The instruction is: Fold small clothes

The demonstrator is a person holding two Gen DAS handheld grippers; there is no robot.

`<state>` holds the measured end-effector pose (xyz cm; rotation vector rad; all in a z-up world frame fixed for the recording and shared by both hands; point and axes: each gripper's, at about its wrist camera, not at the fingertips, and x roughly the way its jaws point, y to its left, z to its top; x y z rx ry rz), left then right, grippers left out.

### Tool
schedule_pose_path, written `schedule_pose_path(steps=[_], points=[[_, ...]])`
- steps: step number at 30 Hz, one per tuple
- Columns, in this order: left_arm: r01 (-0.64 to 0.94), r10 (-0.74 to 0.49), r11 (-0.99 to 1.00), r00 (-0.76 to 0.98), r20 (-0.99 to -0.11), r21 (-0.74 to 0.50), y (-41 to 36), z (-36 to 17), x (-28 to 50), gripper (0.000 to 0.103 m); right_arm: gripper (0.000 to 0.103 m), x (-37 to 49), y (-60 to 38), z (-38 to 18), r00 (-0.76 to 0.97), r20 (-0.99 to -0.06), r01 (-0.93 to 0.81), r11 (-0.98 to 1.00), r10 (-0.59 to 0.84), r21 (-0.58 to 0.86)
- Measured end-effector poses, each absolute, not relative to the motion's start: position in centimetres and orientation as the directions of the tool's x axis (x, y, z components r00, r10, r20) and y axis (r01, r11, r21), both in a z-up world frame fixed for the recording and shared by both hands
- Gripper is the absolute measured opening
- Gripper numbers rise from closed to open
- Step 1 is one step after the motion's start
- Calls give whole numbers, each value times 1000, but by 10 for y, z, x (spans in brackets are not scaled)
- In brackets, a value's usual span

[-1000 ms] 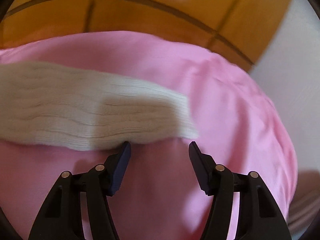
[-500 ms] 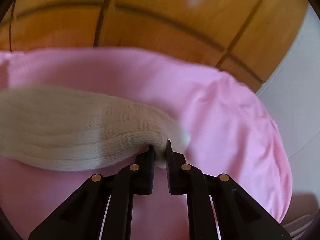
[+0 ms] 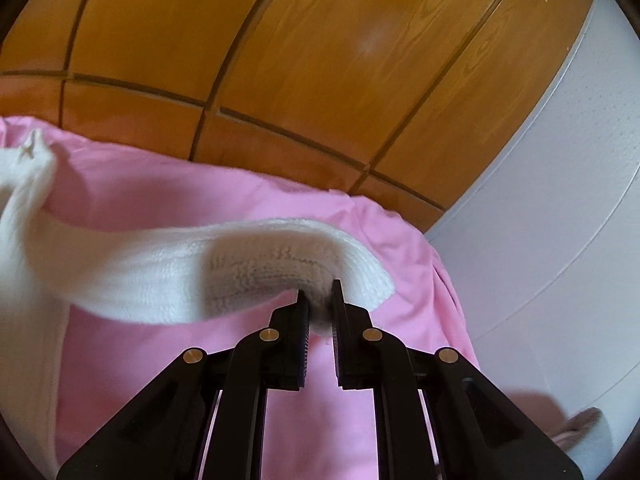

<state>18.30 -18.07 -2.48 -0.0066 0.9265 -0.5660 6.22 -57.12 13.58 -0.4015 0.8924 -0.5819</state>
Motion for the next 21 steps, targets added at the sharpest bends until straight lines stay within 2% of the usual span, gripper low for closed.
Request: schedule_pose_path(steps=[7,12,15,19,21], points=[[519,-469,829,443,-764,-208,-228,-29,217,56,8,67,-624,154,409,-672,399,783,-617,-477],[522,-449,831,428,-784,-191,-264,-36,245,55,6,110,-705,108,272,-760,506,759,-591,-410],[519,-405,842,429,-808,-146,-286,-42,265,56,0,131,-743,82,214,-758,581,704,-616,-408],[474,-365,871,453,-814,-127,-288,-45,280,56,0,135,-763,72,246,-756,681,663,-606,-310],[457,-378,876,457,-805,-153,-278,-44,279,56,4,129,-755,67,310,-789,689,697,-531,-198]])
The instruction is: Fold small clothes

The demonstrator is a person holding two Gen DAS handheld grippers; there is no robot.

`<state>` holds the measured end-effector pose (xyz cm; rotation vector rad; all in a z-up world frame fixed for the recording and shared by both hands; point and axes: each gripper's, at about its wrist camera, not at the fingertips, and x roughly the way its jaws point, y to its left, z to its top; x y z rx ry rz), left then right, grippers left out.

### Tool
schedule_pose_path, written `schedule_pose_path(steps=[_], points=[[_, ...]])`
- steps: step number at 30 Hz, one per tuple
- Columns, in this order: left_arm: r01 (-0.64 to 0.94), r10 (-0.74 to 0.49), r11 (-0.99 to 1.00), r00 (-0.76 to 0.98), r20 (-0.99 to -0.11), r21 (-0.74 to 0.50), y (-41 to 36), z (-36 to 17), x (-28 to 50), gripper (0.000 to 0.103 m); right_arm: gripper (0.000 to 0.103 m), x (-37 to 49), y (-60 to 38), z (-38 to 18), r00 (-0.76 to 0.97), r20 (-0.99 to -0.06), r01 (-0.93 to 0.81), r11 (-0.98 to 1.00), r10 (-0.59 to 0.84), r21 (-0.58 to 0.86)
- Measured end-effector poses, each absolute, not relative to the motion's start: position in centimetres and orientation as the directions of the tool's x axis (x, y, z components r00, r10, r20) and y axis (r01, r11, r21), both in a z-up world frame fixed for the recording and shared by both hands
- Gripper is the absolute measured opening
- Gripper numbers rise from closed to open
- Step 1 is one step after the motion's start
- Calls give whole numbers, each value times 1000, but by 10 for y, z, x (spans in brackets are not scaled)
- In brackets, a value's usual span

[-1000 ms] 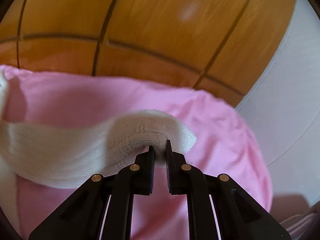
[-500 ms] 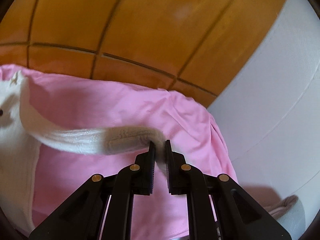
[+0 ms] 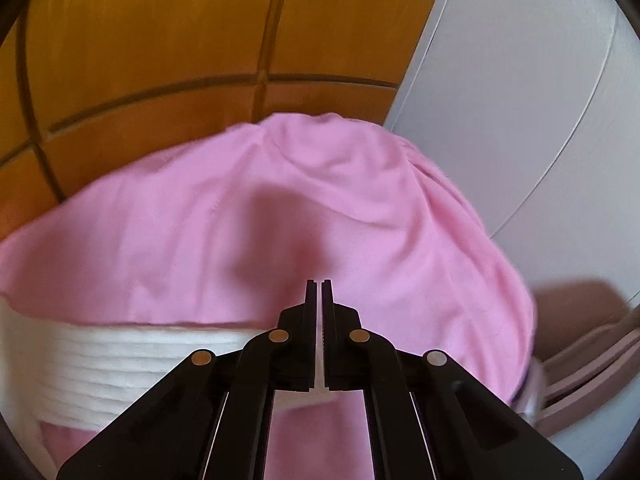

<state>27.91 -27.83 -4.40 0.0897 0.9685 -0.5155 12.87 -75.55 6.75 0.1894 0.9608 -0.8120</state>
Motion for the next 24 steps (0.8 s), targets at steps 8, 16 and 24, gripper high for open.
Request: schedule_pose_path(steps=[8,16,24], points=[[356,-330,921,492,-806,-159,-205,-49,234,59,65,67,-695,-28,549,-835,692,584,-42,425],[232,-267,958,523,-810,-166,-101,-50,167,63,4,99,-713,-58,455,-852,818,500,-258,285],[-30,-183,972,531,-827,-235,6,-57,113,63,12,133,-705,-37,392,-847,795,595,-358,116]])
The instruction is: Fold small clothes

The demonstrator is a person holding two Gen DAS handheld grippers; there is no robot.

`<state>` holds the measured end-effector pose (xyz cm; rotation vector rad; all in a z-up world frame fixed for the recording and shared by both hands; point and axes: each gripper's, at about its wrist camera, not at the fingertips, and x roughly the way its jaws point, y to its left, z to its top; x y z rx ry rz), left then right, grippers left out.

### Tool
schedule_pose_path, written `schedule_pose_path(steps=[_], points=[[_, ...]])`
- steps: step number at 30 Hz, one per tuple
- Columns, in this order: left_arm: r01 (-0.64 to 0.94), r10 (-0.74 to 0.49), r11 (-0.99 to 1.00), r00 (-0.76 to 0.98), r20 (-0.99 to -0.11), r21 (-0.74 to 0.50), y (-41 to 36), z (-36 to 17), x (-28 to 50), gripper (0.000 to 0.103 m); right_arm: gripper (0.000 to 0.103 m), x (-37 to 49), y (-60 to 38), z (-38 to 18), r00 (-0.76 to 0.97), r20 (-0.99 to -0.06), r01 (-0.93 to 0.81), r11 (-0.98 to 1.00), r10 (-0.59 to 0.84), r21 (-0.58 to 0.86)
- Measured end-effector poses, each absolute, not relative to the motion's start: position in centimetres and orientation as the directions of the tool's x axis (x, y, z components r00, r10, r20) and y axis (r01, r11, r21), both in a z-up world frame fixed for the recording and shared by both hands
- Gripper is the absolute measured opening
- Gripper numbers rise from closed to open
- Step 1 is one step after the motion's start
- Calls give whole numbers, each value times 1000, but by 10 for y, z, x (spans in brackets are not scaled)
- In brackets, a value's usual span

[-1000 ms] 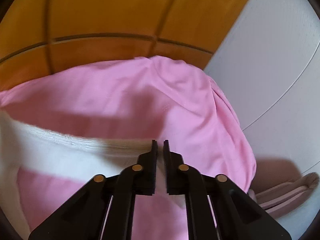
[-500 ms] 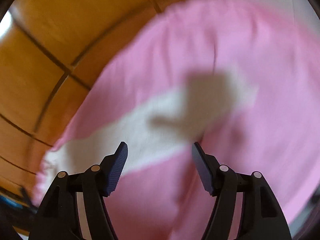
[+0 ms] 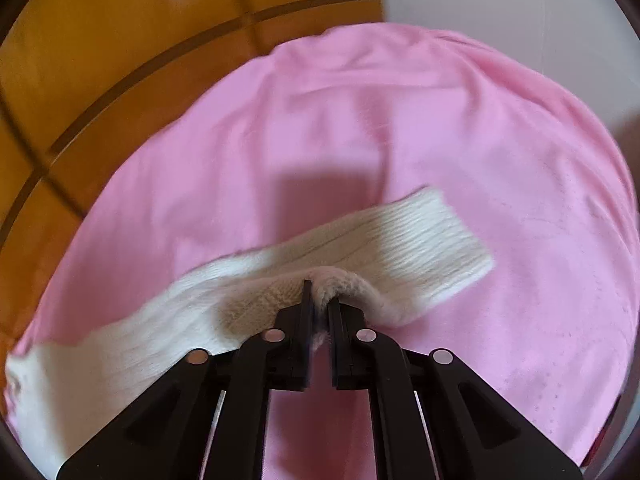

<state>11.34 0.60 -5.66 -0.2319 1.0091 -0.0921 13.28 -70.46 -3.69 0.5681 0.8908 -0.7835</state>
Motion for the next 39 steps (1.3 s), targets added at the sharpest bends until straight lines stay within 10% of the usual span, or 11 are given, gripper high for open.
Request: schedule_pose_path(steps=[4,16,21,27,35,39], points=[[-68,-163,969,553,-817,-239,38,-52,86,66,59,102,-668,-21,512,-823,712,658,-246,246],[13,-364,912,484,-796,-409,84,-77,9,65,59,14,-480,-50,480,-690,286,647,542,707],[90,-479,867,422,-770,-490,76,-88,-4,4,15,10,-436,-46,410,-741,205,737,533,644],[100,-541,815,485,-687,-571,102,-52,-12,3,6,4,-426,21,474,-737,37,825,482,563],[36,-338,935,394,-855,-354,87,-86,0,16,6,-15,-444,-68,271,-889,203,880,370,429],[33,-311,940,488,-816,-339,91,-54,0,32,33,-15,-448,-44,292,-900,170,909,323,381]])
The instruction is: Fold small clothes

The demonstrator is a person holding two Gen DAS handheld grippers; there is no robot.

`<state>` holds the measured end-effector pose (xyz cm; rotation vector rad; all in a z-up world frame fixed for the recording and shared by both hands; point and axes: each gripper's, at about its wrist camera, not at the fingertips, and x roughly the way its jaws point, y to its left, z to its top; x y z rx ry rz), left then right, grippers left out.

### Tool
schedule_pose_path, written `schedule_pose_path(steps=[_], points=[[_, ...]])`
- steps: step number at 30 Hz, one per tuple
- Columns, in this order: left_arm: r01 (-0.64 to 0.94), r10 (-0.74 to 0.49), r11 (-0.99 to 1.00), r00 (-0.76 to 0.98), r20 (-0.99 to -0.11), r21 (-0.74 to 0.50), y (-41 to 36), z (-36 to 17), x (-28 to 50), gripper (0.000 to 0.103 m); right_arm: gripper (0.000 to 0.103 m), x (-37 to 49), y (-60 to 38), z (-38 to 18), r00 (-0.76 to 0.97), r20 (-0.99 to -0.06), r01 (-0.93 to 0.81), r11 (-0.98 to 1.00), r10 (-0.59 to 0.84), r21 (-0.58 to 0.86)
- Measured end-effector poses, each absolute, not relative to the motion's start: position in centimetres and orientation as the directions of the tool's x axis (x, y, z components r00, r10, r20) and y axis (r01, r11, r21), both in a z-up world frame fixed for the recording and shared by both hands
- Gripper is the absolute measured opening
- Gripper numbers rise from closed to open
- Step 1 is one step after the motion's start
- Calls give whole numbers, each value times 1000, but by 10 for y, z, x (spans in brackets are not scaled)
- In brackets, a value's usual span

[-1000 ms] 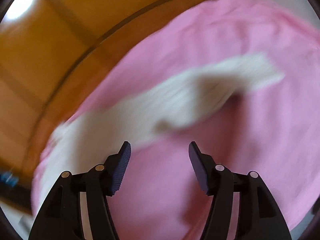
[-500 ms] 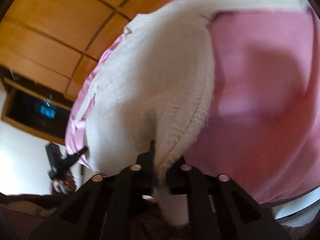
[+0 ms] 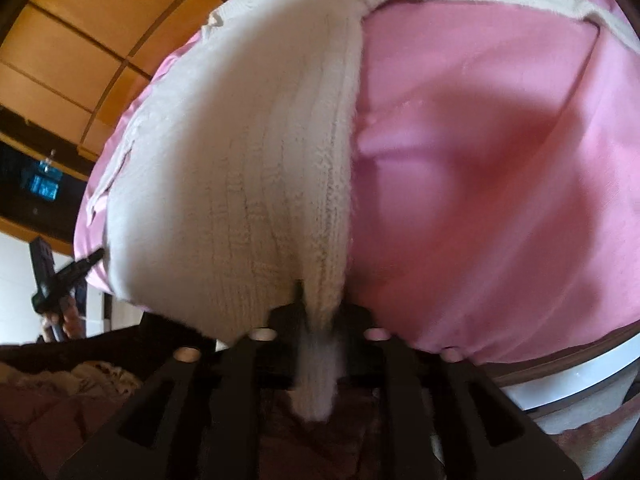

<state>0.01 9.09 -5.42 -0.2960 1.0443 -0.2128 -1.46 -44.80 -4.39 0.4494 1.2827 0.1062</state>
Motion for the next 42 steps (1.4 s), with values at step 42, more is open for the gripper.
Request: schedule_pose_path(steps=[42], points=[[202,-348,937,498,-795,-284,-53,-39,88,62,7,81,-764,-60,575,-787,810,294,-225,508]])
